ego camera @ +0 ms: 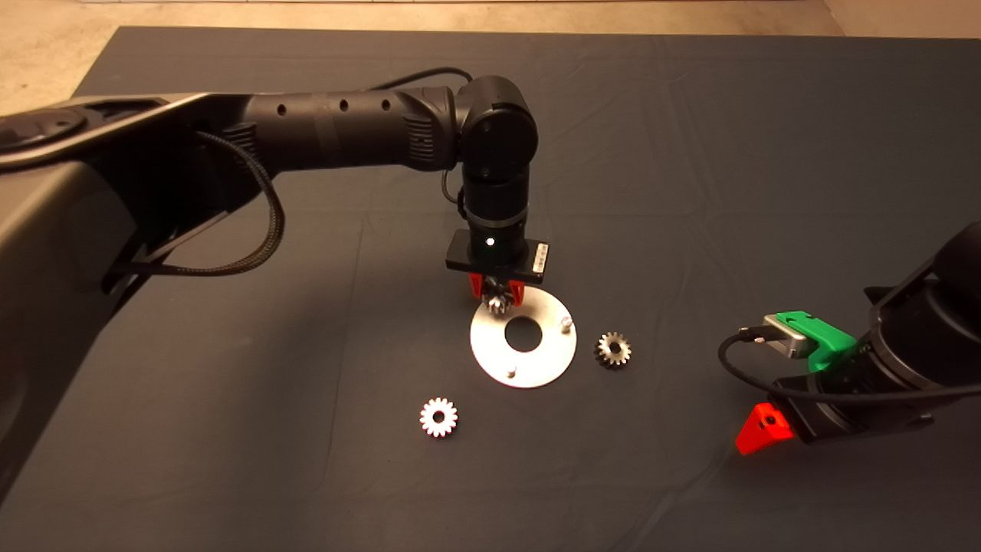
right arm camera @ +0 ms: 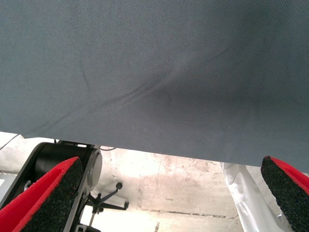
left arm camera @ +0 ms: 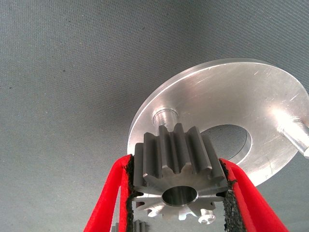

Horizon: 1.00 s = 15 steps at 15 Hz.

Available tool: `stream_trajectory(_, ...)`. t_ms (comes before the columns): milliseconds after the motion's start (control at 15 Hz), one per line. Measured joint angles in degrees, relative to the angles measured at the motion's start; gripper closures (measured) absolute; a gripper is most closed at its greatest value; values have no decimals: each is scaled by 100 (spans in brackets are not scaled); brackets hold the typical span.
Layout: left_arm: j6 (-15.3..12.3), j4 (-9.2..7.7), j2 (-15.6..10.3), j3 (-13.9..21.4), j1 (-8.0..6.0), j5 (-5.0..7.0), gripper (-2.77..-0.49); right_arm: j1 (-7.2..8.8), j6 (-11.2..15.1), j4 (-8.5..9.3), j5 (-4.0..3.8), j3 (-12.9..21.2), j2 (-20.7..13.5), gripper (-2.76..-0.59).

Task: Install three planetary gears onto the carrier pins

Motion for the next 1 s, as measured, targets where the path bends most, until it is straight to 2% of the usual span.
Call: stream_trajectory(1000,2,1,0,-2,26,2,-88,0,0,0,0,0,-16,-276)
